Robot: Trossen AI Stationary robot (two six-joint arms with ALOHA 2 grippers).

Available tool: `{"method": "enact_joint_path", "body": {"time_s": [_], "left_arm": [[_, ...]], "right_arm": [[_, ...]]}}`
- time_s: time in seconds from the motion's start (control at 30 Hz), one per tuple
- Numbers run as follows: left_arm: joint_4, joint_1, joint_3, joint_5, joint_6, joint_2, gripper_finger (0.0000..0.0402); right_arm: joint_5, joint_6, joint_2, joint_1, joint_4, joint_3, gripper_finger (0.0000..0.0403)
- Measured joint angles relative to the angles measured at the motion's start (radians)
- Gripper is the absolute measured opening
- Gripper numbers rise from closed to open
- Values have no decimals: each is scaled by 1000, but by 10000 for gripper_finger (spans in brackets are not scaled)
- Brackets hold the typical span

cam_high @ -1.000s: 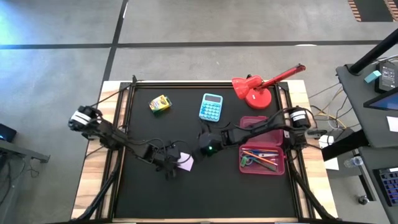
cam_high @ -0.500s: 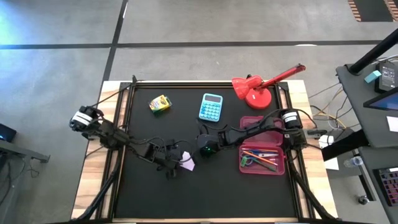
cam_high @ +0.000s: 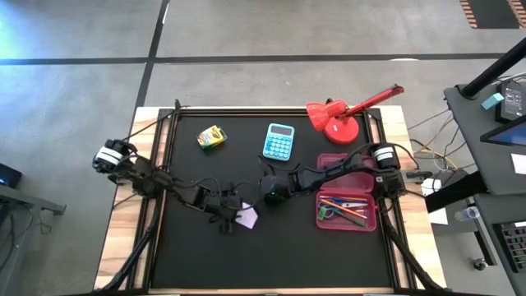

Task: Pack school essentials
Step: Put the white sticky notes into the pink supply box

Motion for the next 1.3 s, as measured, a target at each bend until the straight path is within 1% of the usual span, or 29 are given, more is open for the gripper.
{"method": "enact_joint_path", "body": {"time_s": [0.13, 0.27, 0.37, 0.43, 0.5, 0.63, 0.77, 0.87, 1.0, 1.23, 1.3], "left_arm": [[-2, -2, 6, 82, 40, -9, 169], [0, -3, 28, 102, 70, -21, 169], [0, -3, 55, 168, 99, -23, 169], [-21, -16, 74, 214, 71, -28, 169], [-51, -41, 87, 218, -17, -28, 169], [-105, -106, 80, 171, -288, -21, 169], [-144, -177, 79, 118, -437, -21, 169], [-140, -206, 77, 69, -466, -19, 169], [-135, -193, 76, -2, -468, -4, 169], [-117, -178, 79, -34, -465, 65, 169], [-117, -176, 82, -61, -456, 90, 169]], "right_arm": [[28, 1, -11, -16, 10, 1, 187], [33, 0, 13, -14, 8, 0, 187], [24, -6, 27, -13, 16, 2, 187], [8, -7, 29, -13, 16, 3, 187], [-4, -16, 29, -14, 18, 3, 187], [-5, -42, 29, -14, 22, 3, 187], [-7, -67, 29, -13, 22, 3, 187], [-8, -86, 29, -13, 23, 2, 187], [-7, -92, 29, -13, 26, 2, 187], [-2, -94, 29, -11, 30, 2, 187], [-1, -94, 29, -11, 33, 2, 187]]}}
